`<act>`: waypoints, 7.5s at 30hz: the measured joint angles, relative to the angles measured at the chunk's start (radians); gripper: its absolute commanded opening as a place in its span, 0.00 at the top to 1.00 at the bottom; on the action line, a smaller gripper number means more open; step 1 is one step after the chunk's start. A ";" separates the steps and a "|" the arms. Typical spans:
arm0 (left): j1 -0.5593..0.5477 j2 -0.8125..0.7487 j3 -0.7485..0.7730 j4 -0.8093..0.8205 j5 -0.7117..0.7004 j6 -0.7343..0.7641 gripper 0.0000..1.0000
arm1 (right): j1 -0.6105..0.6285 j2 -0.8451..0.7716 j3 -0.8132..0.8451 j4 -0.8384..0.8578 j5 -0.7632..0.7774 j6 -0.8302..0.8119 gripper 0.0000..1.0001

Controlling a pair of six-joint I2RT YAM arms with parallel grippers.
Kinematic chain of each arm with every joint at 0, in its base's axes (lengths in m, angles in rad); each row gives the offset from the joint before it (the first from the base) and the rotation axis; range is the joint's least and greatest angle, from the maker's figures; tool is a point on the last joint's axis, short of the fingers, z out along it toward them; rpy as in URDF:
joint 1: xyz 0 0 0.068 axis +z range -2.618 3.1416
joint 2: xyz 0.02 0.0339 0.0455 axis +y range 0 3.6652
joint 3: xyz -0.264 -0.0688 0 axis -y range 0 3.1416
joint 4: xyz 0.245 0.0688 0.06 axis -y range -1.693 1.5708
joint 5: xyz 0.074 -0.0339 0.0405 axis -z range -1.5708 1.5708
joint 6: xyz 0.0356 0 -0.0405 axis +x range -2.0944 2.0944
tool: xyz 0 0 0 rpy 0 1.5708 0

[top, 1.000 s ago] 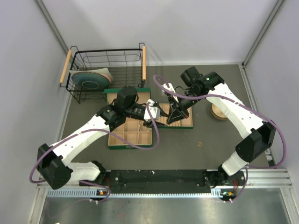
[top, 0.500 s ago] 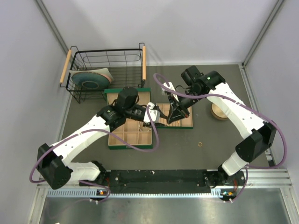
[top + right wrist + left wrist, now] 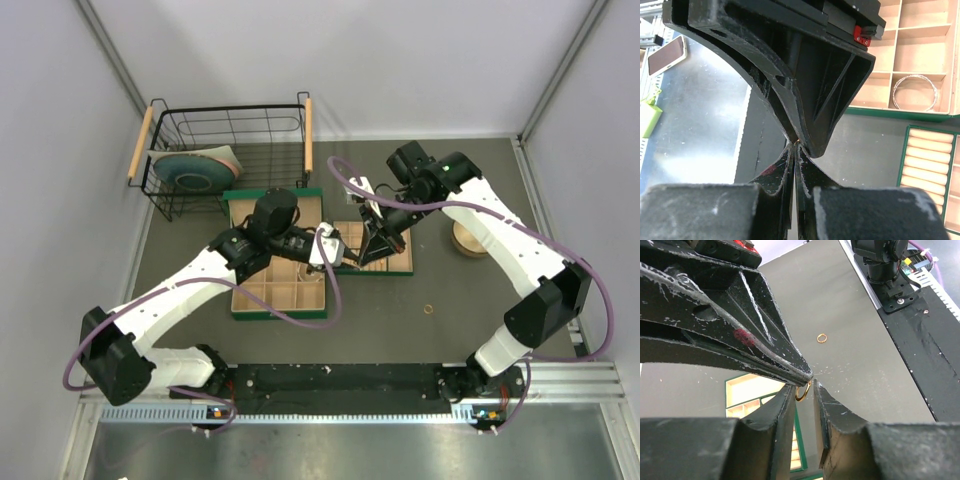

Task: Organize the mixed jewelry

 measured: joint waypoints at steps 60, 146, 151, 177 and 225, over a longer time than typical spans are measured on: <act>0.025 0.003 -0.091 0.354 -0.040 -0.702 1.00 | 0.027 -0.321 -0.248 0.370 0.362 0.376 0.68; 0.500 -0.234 -0.003 0.018 -0.494 -0.808 0.54 | 0.107 0.050 -0.428 0.746 1.131 1.051 1.00; 0.513 -0.248 0.008 -0.023 -0.548 -0.808 0.56 | 0.107 0.085 -0.428 0.761 1.160 1.141 1.00; 0.526 -0.260 0.008 -0.072 -0.645 -0.834 0.60 | 0.105 0.103 -0.509 0.796 1.226 1.296 1.00; 0.526 -0.259 0.001 -0.071 -0.639 -0.834 0.62 | 0.069 0.197 -0.505 0.806 1.204 1.300 1.00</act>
